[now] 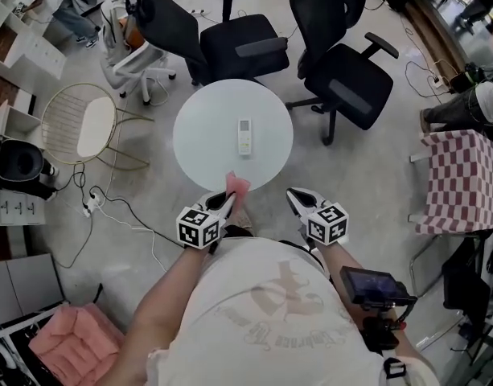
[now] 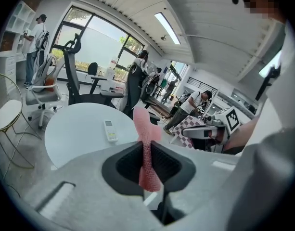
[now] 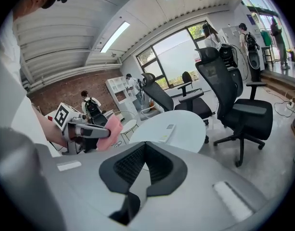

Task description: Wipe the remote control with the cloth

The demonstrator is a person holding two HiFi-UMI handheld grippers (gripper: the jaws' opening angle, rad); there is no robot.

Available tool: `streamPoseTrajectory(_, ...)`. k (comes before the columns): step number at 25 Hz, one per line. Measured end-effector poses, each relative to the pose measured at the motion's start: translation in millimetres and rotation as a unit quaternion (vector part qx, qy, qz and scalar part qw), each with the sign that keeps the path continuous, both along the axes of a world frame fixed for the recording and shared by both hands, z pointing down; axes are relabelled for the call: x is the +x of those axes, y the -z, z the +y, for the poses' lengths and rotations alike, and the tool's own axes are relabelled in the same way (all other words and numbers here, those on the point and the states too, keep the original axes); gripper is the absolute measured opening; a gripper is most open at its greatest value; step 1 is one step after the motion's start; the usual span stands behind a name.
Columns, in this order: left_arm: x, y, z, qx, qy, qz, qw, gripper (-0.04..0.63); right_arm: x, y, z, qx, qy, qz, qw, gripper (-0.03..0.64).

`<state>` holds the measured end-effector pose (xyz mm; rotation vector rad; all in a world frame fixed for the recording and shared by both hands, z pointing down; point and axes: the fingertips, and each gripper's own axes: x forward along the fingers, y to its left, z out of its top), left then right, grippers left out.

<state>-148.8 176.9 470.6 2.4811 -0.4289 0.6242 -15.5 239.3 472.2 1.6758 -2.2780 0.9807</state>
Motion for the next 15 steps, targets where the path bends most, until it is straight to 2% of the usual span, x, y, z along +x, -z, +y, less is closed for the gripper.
streamPoseTrajectory(5,-5,-11,-39,-0.014,-0.011,-0.003,0.9998,0.034,-9,-2,-43,-0.018,0.019,0.028,0.999,0.008)
streamPoseTrajectory(8,-10,-19,-58,-0.025,0.0,-0.008,0.9997,0.034,-13,-7,-62,-0.031,0.034,0.043,0.998,0.008)
streamPoseTrajectory(15,-7,-34,-82,-0.055,0.021,-0.016,0.9981,0.034,-7,-16,-98,-0.047,0.056,0.044,0.996,0.008)
